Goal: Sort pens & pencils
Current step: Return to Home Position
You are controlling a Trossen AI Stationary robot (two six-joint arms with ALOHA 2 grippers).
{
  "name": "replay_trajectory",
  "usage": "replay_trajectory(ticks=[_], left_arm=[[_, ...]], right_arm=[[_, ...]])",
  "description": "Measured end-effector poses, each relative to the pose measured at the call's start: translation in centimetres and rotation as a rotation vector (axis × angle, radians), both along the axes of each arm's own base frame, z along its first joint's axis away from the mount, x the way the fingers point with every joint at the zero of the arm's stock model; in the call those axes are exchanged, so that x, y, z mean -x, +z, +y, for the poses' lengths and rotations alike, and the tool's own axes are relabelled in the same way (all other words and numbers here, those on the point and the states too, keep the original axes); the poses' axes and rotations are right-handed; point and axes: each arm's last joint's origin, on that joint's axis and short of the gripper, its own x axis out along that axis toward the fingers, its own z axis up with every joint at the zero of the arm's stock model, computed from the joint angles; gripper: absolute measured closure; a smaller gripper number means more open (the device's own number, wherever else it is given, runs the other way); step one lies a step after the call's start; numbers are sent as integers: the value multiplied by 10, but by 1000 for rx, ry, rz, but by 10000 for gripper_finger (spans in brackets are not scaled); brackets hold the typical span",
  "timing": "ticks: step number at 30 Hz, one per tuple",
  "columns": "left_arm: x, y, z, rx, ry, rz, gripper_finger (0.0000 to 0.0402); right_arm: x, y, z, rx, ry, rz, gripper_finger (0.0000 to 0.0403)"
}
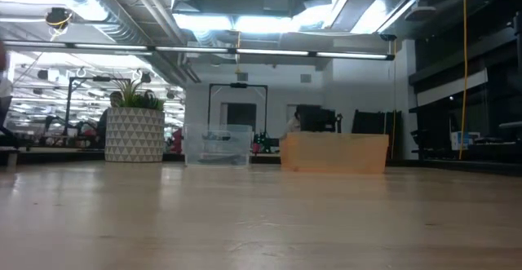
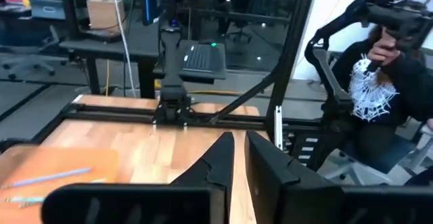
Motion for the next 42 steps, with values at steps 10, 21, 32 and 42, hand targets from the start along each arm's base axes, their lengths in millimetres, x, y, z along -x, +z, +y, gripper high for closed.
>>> replay_trajectory(ticks=[10,21,32,42], left_arm=[[33,-55,20,40,95,-12,373],[66,-107,41,48,123,-42,389],[88,-147,56,-4,147,-93,397],[101,-168,65,-32,193,-132,394]], right_arm=[[40,-59,-7,-39,-25,-41,363],[41,-98,-3,52,141,-106,363],[50,-107,-5,75,128,-80,363],[58,-112,-7,96,117,-110,363]])
